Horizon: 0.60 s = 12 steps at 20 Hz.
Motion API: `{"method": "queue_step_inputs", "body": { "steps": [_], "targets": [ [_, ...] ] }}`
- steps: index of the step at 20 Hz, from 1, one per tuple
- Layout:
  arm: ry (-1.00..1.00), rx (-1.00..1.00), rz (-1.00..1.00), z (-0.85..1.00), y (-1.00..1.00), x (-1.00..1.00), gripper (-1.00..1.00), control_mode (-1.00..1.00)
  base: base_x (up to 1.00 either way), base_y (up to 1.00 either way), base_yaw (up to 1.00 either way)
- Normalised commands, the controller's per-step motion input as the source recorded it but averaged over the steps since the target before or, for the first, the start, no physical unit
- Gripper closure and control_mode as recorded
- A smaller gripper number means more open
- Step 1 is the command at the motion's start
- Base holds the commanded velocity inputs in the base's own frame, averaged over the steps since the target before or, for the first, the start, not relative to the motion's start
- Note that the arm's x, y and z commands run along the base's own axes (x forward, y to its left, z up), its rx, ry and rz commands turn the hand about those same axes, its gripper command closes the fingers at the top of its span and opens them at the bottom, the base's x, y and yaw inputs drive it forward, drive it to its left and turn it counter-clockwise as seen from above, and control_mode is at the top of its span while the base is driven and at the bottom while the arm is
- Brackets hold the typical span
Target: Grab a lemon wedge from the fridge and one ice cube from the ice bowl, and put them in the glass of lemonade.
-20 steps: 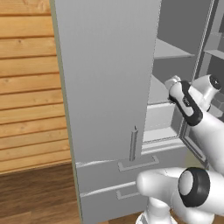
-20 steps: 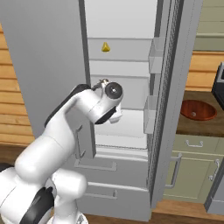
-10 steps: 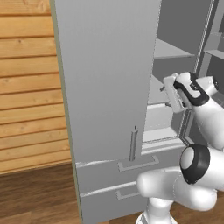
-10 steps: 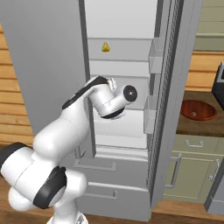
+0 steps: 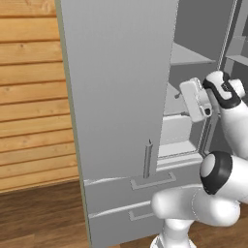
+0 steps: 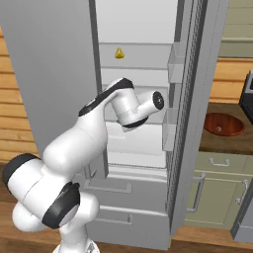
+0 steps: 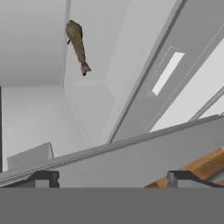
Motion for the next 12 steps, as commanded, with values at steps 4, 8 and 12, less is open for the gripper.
{"method": "queue_step_inputs", "body": {
  "steps": [4,8,12],
  "targets": [
    [-0.10,0.03,0.11,0.00,0.56,0.00,-1.00,-1.00,0.00,0.00,0.00],
    [-0.15,0.07,0.04,-0.15,0.34,0.25,-1.00,-1.00,0.00,0.00,0.00],
    [-0.06,0.12,0.06,-0.11,0.13,0.19,-1.00,-1.00,0.00,0.00,0.00]
  ]
}}
